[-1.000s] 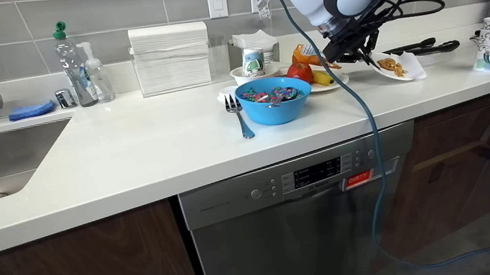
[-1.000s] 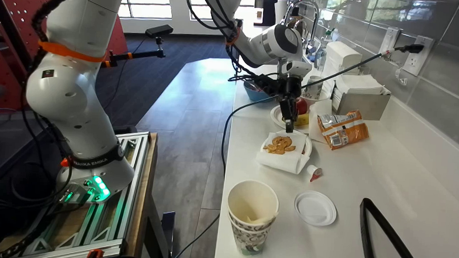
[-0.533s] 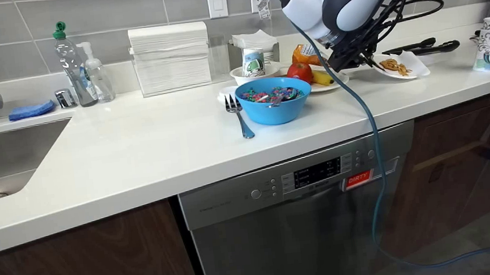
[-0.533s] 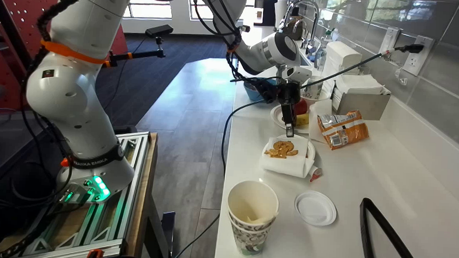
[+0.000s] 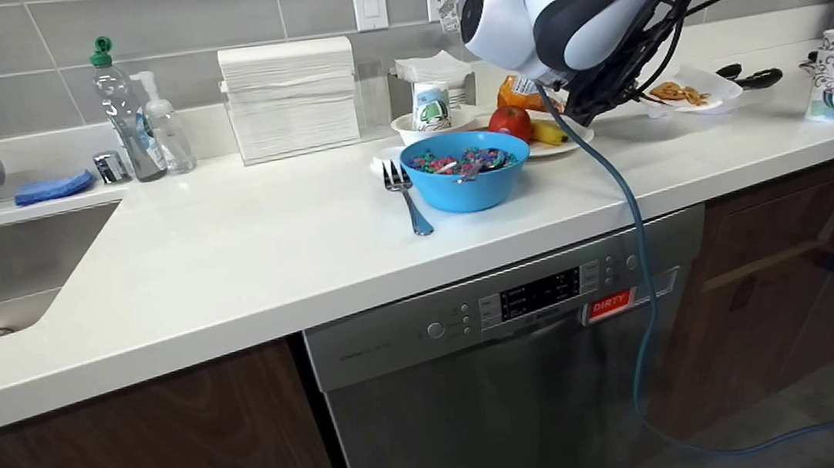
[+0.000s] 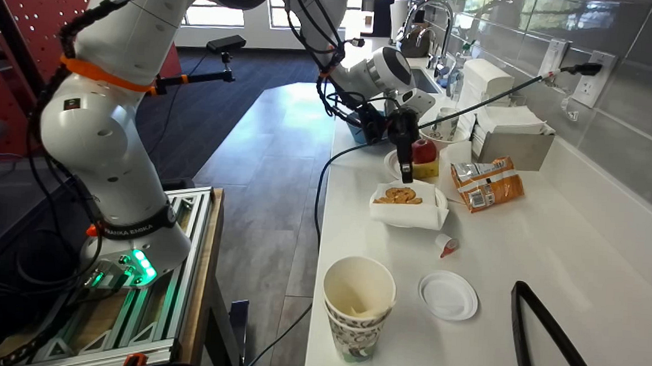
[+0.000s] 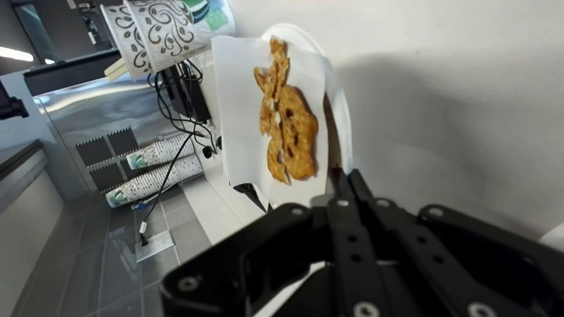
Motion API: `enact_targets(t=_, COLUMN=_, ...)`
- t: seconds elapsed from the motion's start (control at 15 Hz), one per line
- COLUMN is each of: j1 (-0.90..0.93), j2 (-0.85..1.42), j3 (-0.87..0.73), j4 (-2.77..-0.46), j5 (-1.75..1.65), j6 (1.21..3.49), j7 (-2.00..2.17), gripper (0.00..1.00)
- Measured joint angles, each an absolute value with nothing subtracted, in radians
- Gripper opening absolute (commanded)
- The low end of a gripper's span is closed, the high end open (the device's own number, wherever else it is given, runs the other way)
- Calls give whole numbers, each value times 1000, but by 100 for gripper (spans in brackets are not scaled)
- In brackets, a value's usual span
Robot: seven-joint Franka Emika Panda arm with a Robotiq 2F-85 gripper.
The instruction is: Bring the white plate closer to the wall
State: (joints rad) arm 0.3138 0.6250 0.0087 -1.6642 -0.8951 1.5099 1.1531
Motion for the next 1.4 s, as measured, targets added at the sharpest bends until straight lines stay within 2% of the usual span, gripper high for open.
enact_targets(t=0.4, j1=320, j2=625, j3=24, j4=-1659, j5=-1043, j6=1492, j7=1024, gripper=3)
enact_targets(t=1.4, j1=313, j2=625, j3=33, j4=-1659, j5=-1084, j6=1509, j7=1022, gripper=1)
